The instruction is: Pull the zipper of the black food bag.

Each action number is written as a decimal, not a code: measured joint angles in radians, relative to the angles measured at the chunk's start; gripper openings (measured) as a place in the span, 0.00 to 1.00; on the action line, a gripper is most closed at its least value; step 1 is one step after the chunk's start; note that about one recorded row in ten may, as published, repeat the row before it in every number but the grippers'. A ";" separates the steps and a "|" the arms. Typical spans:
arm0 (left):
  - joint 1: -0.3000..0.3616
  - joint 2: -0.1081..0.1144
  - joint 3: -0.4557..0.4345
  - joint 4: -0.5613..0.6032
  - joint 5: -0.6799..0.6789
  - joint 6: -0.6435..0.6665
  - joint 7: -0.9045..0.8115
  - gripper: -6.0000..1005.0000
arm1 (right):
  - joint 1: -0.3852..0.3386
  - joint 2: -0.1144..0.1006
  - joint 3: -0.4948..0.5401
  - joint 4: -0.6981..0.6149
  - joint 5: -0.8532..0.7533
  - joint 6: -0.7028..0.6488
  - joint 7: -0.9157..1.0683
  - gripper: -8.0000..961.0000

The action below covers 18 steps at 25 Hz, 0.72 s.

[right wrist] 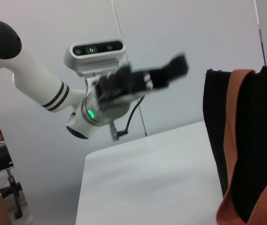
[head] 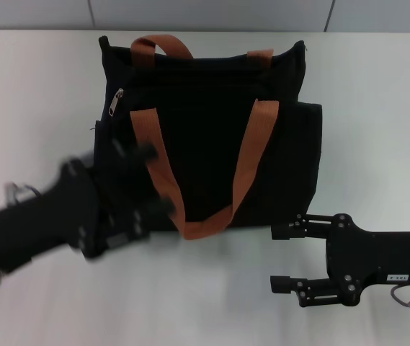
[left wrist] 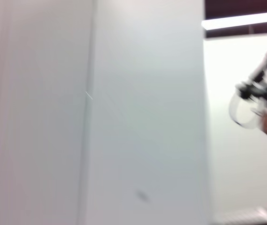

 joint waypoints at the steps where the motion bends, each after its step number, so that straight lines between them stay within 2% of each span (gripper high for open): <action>1: 0.001 0.001 -0.001 0.000 -0.051 0.000 -0.001 0.72 | 0.000 0.000 0.001 0.000 0.000 0.000 0.000 0.80; 5: 0.012 0.010 -0.003 0.031 -0.198 -0.022 -0.026 0.72 | 0.002 -0.001 0.001 0.000 0.000 0.001 0.000 0.80; 8: 0.013 0.032 -0.006 0.099 -0.237 -0.104 -0.108 0.72 | 0.003 -0.001 0.002 0.000 0.000 0.001 0.000 0.80; 11: 0.012 0.060 -0.006 0.143 -0.237 -0.191 -0.169 0.71 | 0.004 -0.002 0.003 -0.001 0.001 0.001 0.000 0.80; 15: 0.009 0.113 0.004 0.193 -0.184 -0.312 -0.242 0.71 | 0.007 -0.003 0.003 -0.004 0.000 0.001 0.000 0.80; 18: 0.004 0.130 0.004 0.224 -0.102 -0.351 -0.258 0.71 | 0.010 -0.003 0.005 -0.005 0.000 0.001 0.000 0.80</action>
